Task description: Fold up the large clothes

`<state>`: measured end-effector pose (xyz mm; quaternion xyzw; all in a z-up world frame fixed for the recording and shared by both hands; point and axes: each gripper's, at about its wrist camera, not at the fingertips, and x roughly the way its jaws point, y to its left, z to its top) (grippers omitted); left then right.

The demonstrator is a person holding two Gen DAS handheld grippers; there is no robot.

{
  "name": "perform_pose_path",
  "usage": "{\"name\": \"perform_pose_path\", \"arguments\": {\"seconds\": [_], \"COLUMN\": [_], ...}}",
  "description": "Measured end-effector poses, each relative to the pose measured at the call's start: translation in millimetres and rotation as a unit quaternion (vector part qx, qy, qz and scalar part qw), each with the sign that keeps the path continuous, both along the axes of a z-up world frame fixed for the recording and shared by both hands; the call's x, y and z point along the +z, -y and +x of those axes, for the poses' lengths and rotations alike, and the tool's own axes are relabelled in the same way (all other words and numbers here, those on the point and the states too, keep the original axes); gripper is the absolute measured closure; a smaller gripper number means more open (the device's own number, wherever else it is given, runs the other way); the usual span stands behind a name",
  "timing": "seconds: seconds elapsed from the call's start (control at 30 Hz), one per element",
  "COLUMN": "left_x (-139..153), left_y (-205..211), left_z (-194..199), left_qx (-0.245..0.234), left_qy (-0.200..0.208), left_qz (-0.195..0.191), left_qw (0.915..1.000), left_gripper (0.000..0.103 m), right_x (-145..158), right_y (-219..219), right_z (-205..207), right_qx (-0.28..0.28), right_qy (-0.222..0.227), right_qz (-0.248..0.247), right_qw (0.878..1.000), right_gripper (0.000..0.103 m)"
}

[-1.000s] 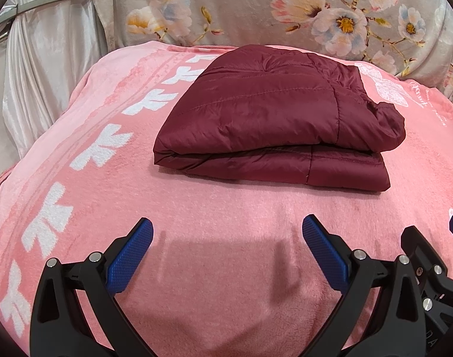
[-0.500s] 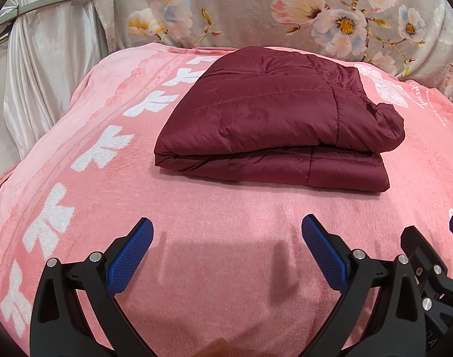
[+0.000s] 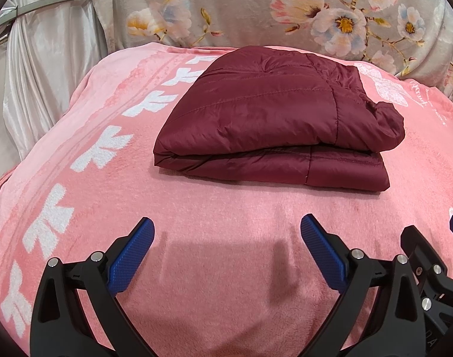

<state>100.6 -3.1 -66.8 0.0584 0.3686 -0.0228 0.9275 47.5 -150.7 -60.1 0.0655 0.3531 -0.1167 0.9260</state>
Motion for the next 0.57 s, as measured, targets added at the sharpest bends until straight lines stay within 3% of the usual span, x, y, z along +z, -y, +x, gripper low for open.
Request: {"name": "perform_pose_path", "arguments": {"seconds": [0.57], "left_x": [0.8], "left_y": [-1.0], "left_z": [2.1], "left_qx": [-0.002], "left_qy": [0.000], "left_qz": [0.000], "left_qw": [1.0000], "left_gripper": [0.007], "right_x": [0.3], "right_y": [0.2], "right_z": [-0.3], "right_qx": [0.000], "right_qy": [0.000], "right_qz": [0.000], "right_qw": [1.000], "right_gripper": [0.016]}}
